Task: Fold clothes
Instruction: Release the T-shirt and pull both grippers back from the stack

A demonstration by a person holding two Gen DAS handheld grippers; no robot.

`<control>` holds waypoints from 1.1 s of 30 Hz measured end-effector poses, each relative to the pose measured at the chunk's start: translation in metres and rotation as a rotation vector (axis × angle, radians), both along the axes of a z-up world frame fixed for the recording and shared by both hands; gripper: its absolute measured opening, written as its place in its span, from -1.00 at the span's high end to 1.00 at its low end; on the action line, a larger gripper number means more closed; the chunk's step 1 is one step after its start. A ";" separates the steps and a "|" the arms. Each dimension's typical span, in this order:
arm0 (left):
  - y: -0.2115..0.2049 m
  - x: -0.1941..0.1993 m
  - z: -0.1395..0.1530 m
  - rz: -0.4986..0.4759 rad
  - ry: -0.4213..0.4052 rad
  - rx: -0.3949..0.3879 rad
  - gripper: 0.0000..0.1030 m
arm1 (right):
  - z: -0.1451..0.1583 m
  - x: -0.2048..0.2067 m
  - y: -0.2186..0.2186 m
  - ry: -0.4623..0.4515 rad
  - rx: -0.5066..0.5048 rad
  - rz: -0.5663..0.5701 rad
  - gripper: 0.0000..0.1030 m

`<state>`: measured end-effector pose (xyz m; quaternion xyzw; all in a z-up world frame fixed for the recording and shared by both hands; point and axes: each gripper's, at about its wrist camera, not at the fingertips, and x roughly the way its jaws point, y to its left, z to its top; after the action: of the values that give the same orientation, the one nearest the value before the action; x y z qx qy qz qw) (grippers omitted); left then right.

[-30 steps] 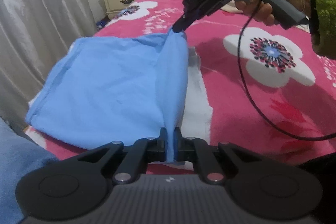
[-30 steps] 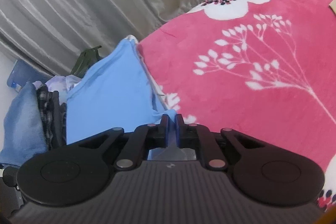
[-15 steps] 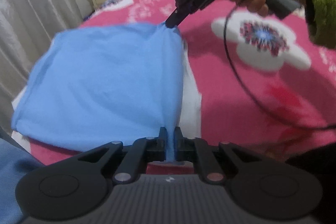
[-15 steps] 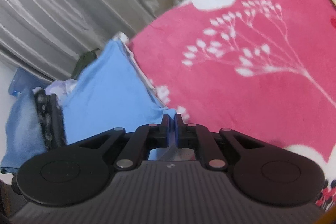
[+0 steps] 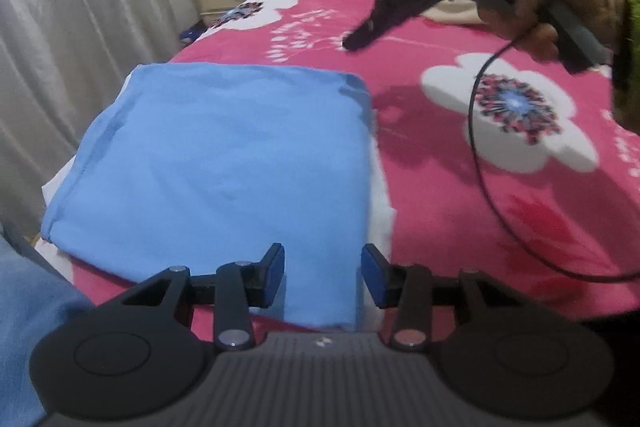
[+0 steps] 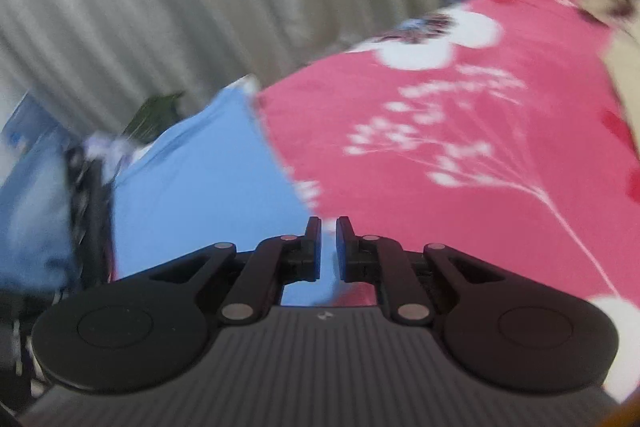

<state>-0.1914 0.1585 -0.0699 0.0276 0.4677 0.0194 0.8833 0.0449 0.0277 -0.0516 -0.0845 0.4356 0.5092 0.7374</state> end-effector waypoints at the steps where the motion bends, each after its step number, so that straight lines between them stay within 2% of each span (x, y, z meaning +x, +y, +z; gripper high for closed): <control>1: 0.001 0.003 -0.007 0.004 0.014 -0.007 0.17 | -0.010 -0.006 0.009 0.004 -0.026 0.040 0.84; 3: 0.002 0.008 -0.023 0.020 0.069 -0.016 0.18 | -0.037 -0.013 0.021 0.032 -0.096 0.082 0.84; 5: 0.002 0.008 -0.024 0.019 0.072 -0.010 0.20 | -0.063 -0.014 0.026 0.035 -0.176 0.092 0.92; 8: 0.007 0.005 -0.007 0.030 0.028 -0.032 0.20 | -0.050 -0.017 0.020 0.013 -0.174 0.084 0.90; 11: 0.018 0.007 0.010 0.075 -0.043 -0.035 0.11 | -0.021 -0.027 0.018 -0.127 -0.171 0.127 0.86; 14: 0.027 0.016 0.000 0.143 -0.022 -0.043 0.07 | -0.005 -0.033 0.022 -0.172 -0.149 0.188 0.86; 17: 0.036 0.022 -0.023 0.234 0.073 -0.069 0.11 | -0.029 -0.035 0.029 -0.136 -0.220 0.230 0.86; 20: 0.046 0.016 -0.011 0.286 0.008 -0.115 0.11 | -0.058 -0.034 0.025 -0.126 -0.366 0.204 0.86; 23: 0.049 0.019 0.007 0.309 -0.096 -0.069 0.00 | -0.036 -0.027 0.010 -0.057 -0.244 0.172 0.85; 27: 0.059 0.035 0.005 0.426 -0.128 -0.057 -0.03 | 0.001 -0.028 0.021 -0.158 -0.117 0.185 0.85; 30: 0.069 0.043 -0.019 0.568 -0.051 0.014 0.02 | -0.008 -0.026 0.034 -0.119 -0.080 0.186 0.85; 31: 0.071 0.045 -0.024 0.584 -0.026 0.041 0.03 | -0.019 -0.023 0.037 -0.096 -0.097 0.183 0.84; 33: 0.069 0.047 -0.021 0.575 -0.041 0.051 0.03 | -0.048 -0.021 0.035 -0.063 -0.194 0.156 0.85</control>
<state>-0.1447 0.2276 -0.0907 -0.0843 0.4375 0.2812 0.8499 0.0241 0.0628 -0.0997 -0.2048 0.4516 0.5176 0.6973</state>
